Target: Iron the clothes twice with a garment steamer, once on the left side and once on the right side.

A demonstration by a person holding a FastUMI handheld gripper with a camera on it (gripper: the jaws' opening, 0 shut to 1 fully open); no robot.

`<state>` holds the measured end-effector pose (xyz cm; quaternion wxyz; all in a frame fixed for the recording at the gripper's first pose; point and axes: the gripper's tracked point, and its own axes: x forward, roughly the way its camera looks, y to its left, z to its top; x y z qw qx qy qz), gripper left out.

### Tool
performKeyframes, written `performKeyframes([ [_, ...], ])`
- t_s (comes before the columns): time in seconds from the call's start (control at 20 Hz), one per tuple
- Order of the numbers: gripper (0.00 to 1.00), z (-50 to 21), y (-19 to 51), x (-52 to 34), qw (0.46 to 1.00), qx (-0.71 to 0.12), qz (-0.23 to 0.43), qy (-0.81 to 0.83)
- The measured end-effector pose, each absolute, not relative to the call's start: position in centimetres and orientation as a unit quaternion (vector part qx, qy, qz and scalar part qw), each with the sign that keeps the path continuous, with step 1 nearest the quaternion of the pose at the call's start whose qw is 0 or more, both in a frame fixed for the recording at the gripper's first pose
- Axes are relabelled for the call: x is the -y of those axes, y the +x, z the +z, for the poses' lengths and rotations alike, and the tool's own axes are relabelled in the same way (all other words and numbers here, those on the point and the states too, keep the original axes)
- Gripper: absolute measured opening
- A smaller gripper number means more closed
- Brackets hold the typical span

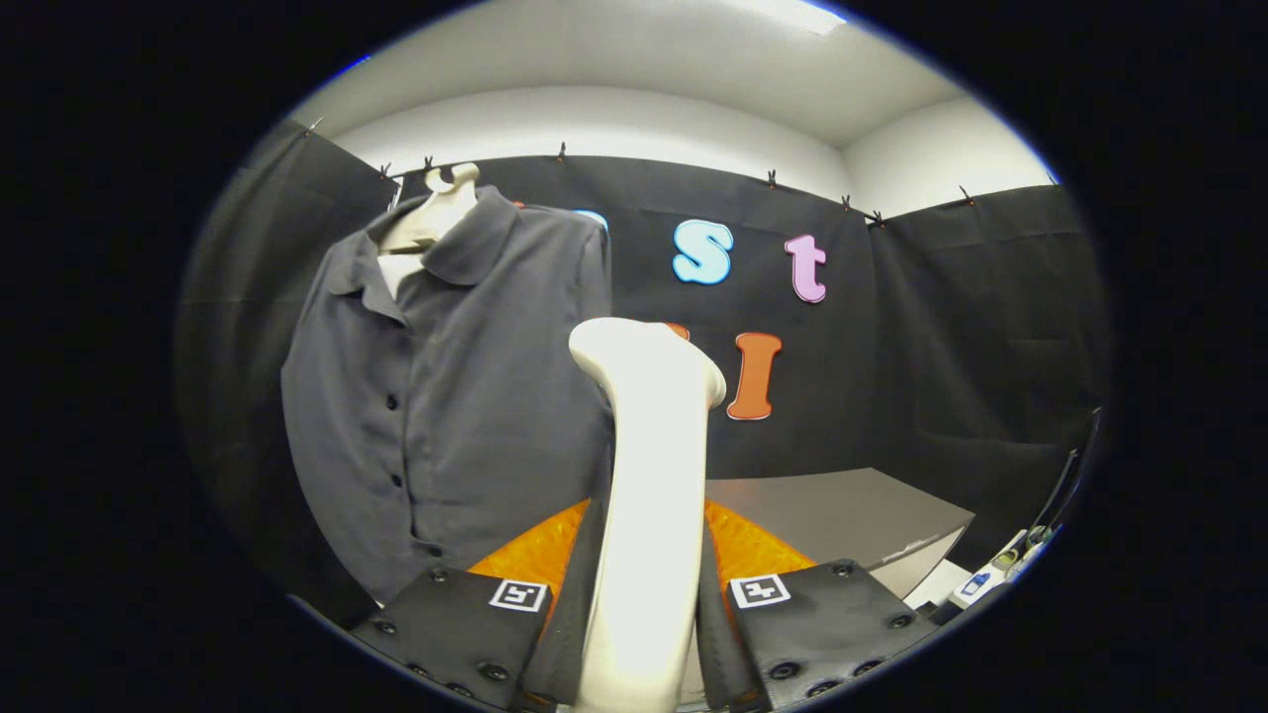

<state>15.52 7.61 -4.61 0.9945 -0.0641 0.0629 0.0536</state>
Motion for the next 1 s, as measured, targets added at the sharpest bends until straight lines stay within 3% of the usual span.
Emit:
performKeyframes([
  [0.4, 0.53, -4.0, 9.2, -10.8, 0.999, -0.012, 0.031, -0.043],
  [1.0, 0.53, -9.2, 14.3, -19.0, 0.995, -0.036, 0.080, -0.045],
])
